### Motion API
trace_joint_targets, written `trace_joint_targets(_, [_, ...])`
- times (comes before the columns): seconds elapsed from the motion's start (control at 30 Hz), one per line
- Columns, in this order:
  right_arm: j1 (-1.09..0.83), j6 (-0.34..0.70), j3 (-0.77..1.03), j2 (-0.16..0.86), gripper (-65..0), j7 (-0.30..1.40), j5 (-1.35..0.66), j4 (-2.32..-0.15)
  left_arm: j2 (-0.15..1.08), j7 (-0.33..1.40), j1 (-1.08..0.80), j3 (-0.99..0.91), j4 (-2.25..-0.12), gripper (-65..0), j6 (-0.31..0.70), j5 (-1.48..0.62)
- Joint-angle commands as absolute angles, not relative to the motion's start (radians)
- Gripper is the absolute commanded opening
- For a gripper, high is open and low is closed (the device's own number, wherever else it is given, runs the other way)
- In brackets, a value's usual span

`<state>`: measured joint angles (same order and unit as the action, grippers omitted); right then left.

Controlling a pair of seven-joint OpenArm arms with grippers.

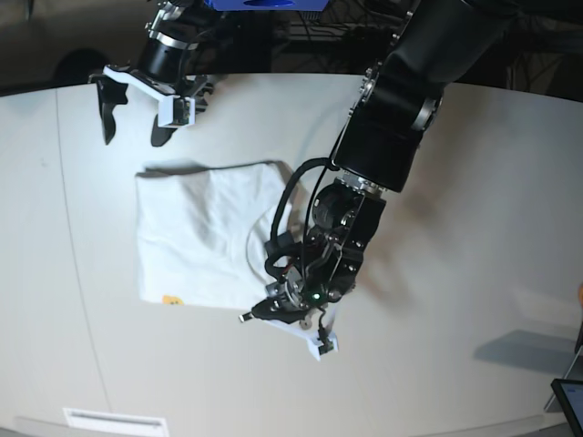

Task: Fold the T-shirt properly
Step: 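Pull the shirt edge with the left gripper to square the folded shirt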

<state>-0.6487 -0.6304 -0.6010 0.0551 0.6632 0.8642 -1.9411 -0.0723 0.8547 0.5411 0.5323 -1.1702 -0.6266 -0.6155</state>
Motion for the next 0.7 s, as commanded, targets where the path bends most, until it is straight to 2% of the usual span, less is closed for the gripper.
trace_joint_targets(0.0, [-0.690,-0.593,-0.809,-0.024,-18.7,0.642,0.845,-1.974,-0.091,0.811,0.573,0.533,-1.171,-65.0,-0.613,-0.595])
trace_joint_targets(0.1, [-0.690,-0.593,-0.809,-0.021,-18.7,0.642,0.845,-1.974,-0.110,0.766,0.575,0.533,-1.113,-65.0,-0.608,-0.562])
trace_joint_targets(0.3, [-0.682,-0.593,-0.809,-0.021,-18.7,0.642,0.845,-1.974,-0.145,0.700,0.610,0.530,-1.015,-65.0,-0.513,-0.499])
trace_joint_targets(0.5, [-0.667,-0.591,-0.809,-0.021,-18.7,0.653,0.843,-1.972,-0.157,0.608,0.673,0.532,-0.892,-65.0,-0.483,-0.469])
trace_joint_targets(0.67, [-0.622,-0.591,-0.816,-0.019,-18.7,0.733,0.835,-1.972,-0.157,0.513,0.727,0.533,-0.776,-65.0,-0.476,-0.467])
